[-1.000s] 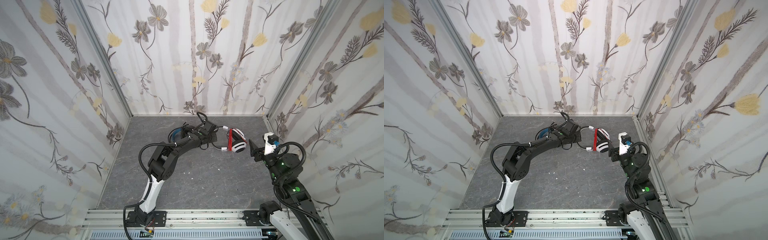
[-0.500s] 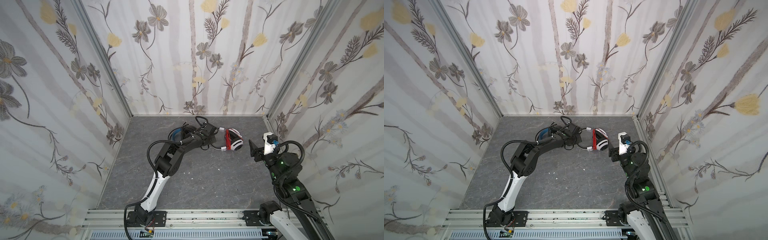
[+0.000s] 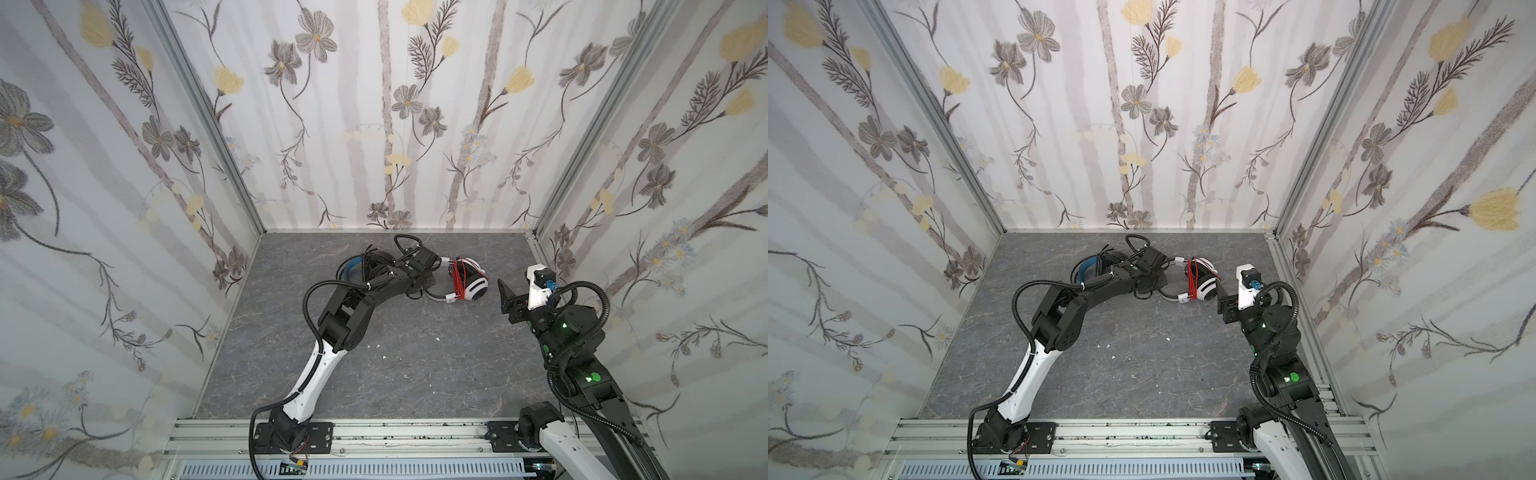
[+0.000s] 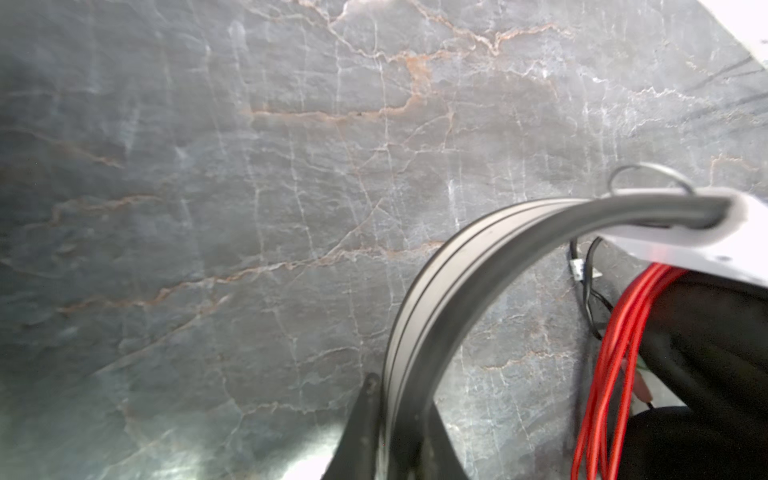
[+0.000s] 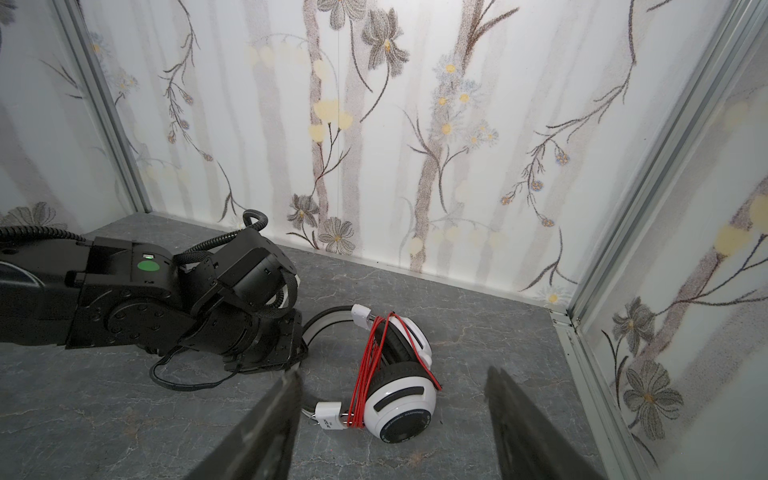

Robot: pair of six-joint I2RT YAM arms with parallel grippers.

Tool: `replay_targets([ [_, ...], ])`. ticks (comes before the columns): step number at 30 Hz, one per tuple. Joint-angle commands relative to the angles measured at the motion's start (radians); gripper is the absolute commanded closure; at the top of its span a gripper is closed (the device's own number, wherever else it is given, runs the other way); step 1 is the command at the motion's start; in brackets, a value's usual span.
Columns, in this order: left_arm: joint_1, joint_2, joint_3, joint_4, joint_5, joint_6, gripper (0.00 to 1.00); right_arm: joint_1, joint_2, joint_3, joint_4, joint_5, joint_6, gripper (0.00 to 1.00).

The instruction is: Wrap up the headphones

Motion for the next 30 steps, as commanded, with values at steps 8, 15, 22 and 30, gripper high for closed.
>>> replay_targets([
  [8, -0.002, -0.034, 0.012, 0.008, -0.009, 0.002, 0.40, -0.002, -0.005, -0.001, 0.023, 0.005, -0.009, 0.30],
  [15, -0.014, -0.061, 0.085, -0.035, 0.023, 0.104, 0.13, 0.000, -0.003, -0.003, 0.025, -0.005, -0.001, 0.29],
  [22, -0.032, -0.241, 0.070, -0.090, 0.036, 0.197, 0.00, -0.002, 0.033, 0.011, 0.007, 0.039, 0.024, 0.12],
  [30, -0.004, -0.711, -0.396, -0.025, -0.117, 0.567, 0.00, -0.009, 0.116, -0.002, 0.076, 0.209, 0.184, 0.00],
])
